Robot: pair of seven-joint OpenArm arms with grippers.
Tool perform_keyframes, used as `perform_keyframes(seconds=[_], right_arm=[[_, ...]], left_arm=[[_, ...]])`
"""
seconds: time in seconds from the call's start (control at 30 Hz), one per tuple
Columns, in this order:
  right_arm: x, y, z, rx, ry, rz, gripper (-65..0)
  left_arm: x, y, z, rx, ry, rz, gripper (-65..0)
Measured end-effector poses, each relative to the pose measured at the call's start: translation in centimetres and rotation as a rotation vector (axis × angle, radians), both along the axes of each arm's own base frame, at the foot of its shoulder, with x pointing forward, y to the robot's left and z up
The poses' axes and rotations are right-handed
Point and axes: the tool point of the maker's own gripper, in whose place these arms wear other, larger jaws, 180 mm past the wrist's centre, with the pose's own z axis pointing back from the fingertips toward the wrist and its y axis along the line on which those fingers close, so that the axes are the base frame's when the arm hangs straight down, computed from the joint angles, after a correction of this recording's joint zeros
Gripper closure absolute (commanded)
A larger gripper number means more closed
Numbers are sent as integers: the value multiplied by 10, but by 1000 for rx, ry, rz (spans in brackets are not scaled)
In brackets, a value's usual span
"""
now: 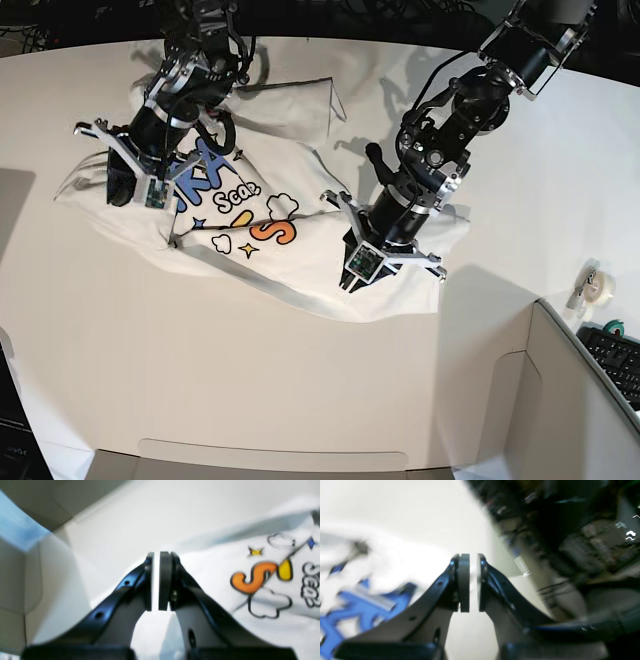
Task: Layout the t-shirt on the table in an organized manner, then fold the t-shirt properly
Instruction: 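Release the shirt and reposition both grippers over its body, then pull the shirt fabric apart with both grippers to spread it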
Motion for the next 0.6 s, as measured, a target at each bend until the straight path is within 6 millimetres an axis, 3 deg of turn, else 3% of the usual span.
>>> perform_keyframes(seconds=[0.17,0.3,0.5,0.6], right_arm=[[12,32,-42,78,284,186,-43],[0,24,-74,89,424,213,-43],[-7,8,-94,100,492,179,0],[-2,-7,-92,100,483,132,0]], left_arm=[[-20,5,-32,89,125,-80,-46],[-49,2,-55,104,227,-95,-46],[-78,-14,-36,110,254,-150,-44],[-98,-33,-27,144,255,-281,-43]])
